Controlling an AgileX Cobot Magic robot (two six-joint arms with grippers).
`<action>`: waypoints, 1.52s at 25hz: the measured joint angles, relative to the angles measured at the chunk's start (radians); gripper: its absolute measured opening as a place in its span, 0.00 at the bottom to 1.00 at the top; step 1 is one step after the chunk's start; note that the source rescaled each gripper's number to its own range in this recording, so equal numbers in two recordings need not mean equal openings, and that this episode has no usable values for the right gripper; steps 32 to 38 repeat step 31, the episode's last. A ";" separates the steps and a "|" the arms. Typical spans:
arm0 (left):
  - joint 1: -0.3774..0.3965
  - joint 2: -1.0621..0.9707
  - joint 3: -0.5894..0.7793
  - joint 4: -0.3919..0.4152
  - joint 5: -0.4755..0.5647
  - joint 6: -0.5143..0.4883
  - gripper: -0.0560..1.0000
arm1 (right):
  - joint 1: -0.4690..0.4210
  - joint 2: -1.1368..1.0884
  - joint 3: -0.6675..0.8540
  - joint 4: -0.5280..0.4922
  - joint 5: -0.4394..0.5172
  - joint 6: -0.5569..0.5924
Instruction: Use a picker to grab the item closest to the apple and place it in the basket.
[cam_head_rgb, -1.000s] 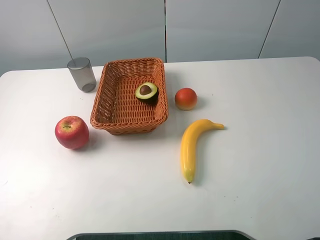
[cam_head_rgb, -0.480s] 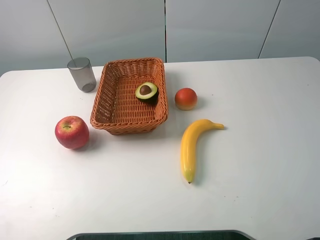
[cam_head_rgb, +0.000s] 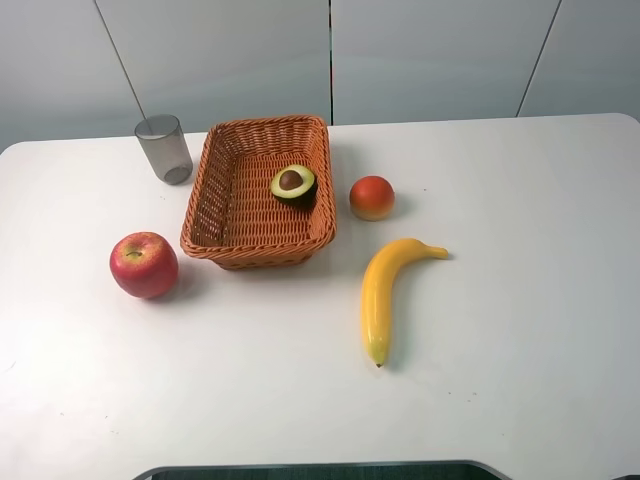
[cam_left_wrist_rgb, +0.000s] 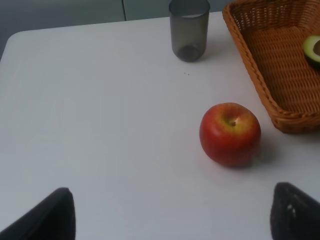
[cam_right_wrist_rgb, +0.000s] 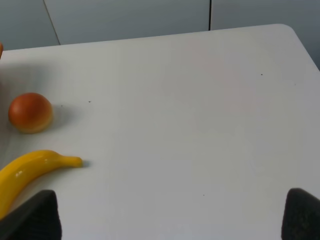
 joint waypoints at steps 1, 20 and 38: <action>0.000 -0.002 0.007 0.005 -0.006 0.000 1.00 | 0.000 0.000 0.000 0.000 0.000 0.000; 0.000 -0.002 0.014 0.008 -0.017 0.002 1.00 | 0.000 0.000 0.000 0.000 0.000 0.000; 0.000 -0.002 0.014 -0.019 -0.017 0.002 1.00 | 0.000 0.000 0.000 0.000 0.000 0.000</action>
